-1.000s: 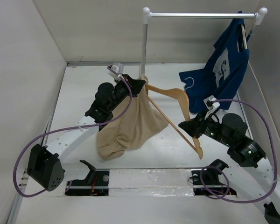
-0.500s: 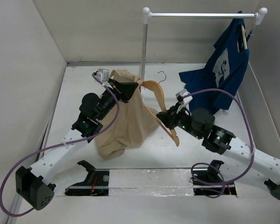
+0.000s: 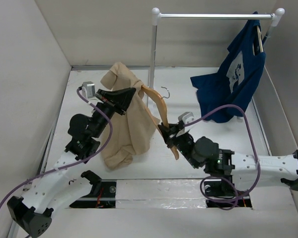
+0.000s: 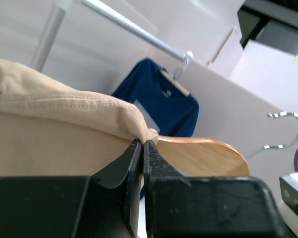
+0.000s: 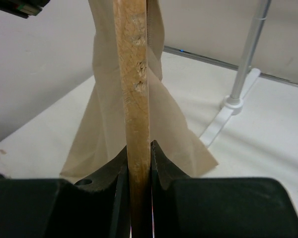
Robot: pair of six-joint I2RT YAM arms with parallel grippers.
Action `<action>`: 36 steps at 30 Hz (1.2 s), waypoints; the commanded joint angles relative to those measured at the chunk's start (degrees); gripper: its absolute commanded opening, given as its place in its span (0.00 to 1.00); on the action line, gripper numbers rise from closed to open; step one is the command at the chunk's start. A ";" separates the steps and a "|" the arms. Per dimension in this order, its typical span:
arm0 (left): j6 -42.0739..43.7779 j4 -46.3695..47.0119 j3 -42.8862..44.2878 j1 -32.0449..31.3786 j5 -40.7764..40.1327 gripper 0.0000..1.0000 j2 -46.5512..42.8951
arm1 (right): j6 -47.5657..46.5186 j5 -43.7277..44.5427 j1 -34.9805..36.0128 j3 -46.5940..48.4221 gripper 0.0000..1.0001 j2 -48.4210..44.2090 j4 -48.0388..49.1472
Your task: Place the t-shirt on the hanger
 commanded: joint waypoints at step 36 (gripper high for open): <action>0.10 -8.62 13.18 -0.13 15.17 0.38 3.98 | 21.49 -42.43 -26.94 -6.11 0.00 24.73 60.75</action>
